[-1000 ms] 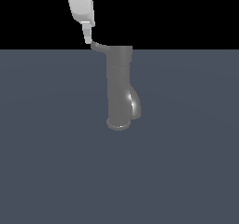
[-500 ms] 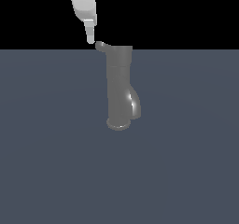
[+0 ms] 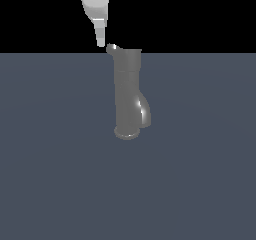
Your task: Turn on the faucet by rotating a designated handle.
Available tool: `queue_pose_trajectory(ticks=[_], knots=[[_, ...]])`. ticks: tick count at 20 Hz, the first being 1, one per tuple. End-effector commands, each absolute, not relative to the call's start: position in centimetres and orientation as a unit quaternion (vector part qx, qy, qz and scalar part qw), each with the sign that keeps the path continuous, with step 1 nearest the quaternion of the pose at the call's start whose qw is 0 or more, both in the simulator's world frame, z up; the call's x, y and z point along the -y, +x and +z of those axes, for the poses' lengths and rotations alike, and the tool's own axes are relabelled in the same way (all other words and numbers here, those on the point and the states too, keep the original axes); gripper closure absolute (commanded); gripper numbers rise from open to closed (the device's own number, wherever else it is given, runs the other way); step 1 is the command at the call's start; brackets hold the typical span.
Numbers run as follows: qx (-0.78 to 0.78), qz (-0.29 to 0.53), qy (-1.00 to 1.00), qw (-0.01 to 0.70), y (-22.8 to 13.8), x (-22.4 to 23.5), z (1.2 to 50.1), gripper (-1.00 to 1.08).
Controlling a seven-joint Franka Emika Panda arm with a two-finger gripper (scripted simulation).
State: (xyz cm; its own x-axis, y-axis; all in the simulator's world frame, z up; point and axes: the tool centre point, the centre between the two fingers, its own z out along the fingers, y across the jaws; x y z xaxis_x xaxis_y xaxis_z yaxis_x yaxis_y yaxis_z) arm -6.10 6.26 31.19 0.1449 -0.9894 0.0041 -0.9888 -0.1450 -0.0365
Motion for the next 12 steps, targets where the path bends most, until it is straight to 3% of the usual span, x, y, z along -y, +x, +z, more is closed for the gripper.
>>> queue_pose_trajectory(ticks=[1,12], knots=[[-0.656,-0.012,-0.754,0.01,-6.3,-5.1,31.0,1.08],[-0.664,0.0,-0.748,0.0,-7.9,1.8,29.7,1.08]])
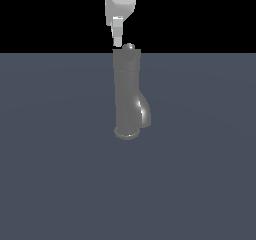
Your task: Turn on the faucet by rotating a designated handle.
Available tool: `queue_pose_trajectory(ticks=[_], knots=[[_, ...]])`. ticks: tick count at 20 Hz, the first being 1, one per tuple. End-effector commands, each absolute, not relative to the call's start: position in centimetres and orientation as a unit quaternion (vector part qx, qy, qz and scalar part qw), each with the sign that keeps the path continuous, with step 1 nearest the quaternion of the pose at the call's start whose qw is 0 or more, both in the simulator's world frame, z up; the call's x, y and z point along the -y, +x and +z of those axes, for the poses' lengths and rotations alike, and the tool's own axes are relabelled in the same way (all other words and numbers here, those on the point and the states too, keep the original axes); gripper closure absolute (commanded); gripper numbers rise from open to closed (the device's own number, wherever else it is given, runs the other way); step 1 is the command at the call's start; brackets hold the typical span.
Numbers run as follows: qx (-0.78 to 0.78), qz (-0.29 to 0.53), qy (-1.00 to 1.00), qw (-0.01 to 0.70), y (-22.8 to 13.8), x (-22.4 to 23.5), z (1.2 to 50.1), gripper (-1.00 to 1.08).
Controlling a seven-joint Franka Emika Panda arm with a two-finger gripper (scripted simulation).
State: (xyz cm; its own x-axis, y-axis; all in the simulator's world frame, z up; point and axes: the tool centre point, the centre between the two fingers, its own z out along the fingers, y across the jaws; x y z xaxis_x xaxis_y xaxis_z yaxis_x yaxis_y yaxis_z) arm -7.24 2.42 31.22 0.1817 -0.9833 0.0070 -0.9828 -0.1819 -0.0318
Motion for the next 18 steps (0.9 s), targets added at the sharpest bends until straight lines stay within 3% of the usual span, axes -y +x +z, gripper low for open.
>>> queue_pose_trajectory(ticks=[1,2,18], knots=[[-0.664,0.0,-0.748,0.0,-7.9,1.8,29.7,1.08],[-0.64,-0.013,-0.769,0.009,-7.3,-2.0,31.2,1.08],[-0.662,-0.001,-0.749,0.001,-4.0,6.6,29.8,1.08]])
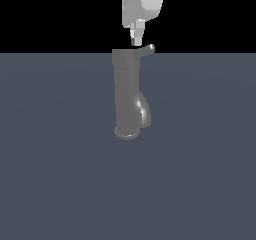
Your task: Turn on the faucet by rotating a designated handle.
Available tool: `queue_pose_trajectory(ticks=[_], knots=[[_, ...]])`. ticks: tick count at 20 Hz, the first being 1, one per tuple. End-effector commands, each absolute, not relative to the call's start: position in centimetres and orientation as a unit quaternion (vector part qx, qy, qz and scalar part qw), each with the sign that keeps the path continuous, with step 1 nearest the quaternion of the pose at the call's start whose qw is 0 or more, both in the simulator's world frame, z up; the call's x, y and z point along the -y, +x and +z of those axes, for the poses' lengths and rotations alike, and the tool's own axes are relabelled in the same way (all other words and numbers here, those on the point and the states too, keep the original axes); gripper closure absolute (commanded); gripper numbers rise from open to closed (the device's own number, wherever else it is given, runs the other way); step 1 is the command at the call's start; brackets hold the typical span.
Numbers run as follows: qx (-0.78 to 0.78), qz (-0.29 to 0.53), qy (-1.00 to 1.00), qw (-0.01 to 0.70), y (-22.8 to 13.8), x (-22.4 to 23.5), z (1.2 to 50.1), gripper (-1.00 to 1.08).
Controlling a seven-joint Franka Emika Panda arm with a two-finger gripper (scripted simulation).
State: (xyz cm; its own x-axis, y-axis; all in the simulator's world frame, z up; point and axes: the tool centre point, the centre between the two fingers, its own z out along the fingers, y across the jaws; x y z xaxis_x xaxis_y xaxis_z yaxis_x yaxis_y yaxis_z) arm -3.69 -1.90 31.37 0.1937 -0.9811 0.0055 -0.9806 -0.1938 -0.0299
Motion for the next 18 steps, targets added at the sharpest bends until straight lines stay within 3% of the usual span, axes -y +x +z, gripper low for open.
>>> queue_pose_trajectory(ticks=[1,2,3,18], knots=[[-0.664,0.0,-0.748,0.0,-3.8,7.1,29.7,1.08],[-0.664,0.0,-0.748,0.0,-3.8,7.1,29.7,1.08],[-0.636,-0.012,-0.772,0.01,-3.3,2.6,31.3,1.08],[-0.654,-0.004,-0.756,0.003,0.8,5.9,30.3,1.08]])
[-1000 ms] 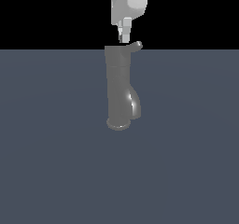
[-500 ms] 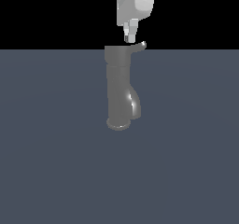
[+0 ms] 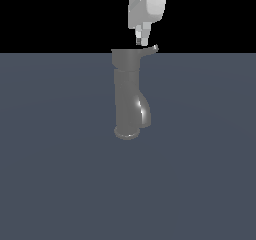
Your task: Turn on the faucet by rotating a designated handle.
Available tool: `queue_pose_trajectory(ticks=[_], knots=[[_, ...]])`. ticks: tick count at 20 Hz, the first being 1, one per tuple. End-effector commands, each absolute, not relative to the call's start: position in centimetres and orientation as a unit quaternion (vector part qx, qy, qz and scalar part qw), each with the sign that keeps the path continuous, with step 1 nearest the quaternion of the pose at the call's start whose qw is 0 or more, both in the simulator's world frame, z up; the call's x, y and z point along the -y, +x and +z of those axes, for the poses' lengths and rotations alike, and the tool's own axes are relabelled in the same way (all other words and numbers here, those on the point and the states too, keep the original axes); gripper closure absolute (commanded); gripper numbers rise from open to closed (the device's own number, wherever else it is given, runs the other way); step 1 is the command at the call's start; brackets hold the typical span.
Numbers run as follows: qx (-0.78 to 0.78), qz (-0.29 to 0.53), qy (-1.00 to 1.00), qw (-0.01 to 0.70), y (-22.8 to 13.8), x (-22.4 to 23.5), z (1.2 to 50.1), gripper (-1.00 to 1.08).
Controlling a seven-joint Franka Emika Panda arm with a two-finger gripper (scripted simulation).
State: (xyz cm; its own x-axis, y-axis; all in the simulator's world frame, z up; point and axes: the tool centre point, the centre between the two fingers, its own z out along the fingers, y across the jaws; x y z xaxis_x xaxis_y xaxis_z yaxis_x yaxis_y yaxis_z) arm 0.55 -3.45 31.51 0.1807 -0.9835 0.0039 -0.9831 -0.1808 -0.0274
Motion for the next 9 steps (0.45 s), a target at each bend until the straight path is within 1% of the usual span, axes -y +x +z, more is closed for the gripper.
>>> queue_pose_trajectory(ticks=[1,9], knots=[[-0.655,-0.004,-0.755,0.003,1.0,6.2,30.2,1.08],[-0.663,0.0,-0.748,0.0,2.8,7.7,29.7,1.08]])
